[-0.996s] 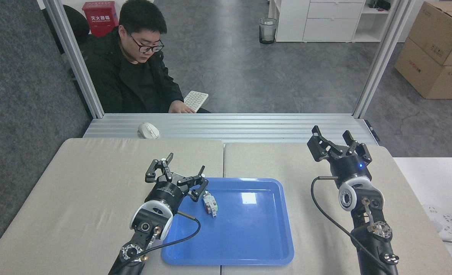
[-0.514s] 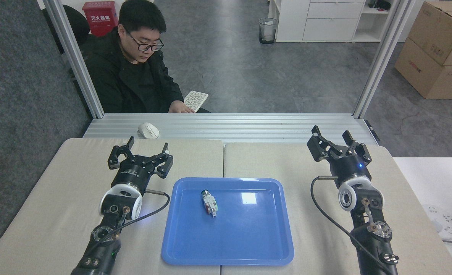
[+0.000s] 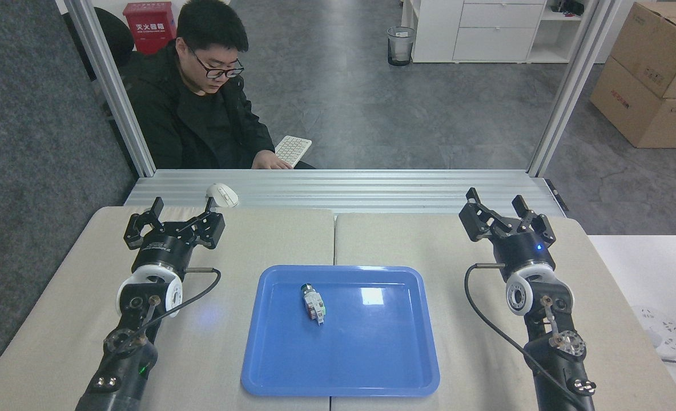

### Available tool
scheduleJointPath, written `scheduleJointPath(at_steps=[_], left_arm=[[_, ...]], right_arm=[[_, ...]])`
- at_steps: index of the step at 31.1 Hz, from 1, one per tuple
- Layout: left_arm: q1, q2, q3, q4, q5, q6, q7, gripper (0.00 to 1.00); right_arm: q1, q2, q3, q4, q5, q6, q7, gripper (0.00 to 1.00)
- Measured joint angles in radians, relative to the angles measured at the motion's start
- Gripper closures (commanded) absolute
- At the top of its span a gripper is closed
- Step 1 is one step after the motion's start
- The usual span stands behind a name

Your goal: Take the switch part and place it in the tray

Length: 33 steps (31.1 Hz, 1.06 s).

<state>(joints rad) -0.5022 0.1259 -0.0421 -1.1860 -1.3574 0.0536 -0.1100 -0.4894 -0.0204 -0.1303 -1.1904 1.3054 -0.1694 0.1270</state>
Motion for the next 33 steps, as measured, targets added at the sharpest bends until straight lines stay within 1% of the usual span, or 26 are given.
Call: scheduleJointPath(at_steps=[15, 24, 33], left_arm=[[0.01, 0.029, 0.024, -0.002, 0.022, -0.002, 0.005, 0.0], [0.024, 0.037, 0.031, -0.011, 0.025, -0.008, 0.067, 0.0], [0.031, 0.041, 0.036, -0.02, 0.028, -0.012, 0.084, 0.0]], right_arm=[[0.0, 0.0, 0.0, 0.0, 0.0, 0.0, 0.0, 0.0], [0.0, 0.001, 0.0, 0.0, 0.0, -0.001, 0.0, 0.0], [0.0, 0.001, 0.0, 0.0, 0.0, -0.001, 0.0, 0.0]])
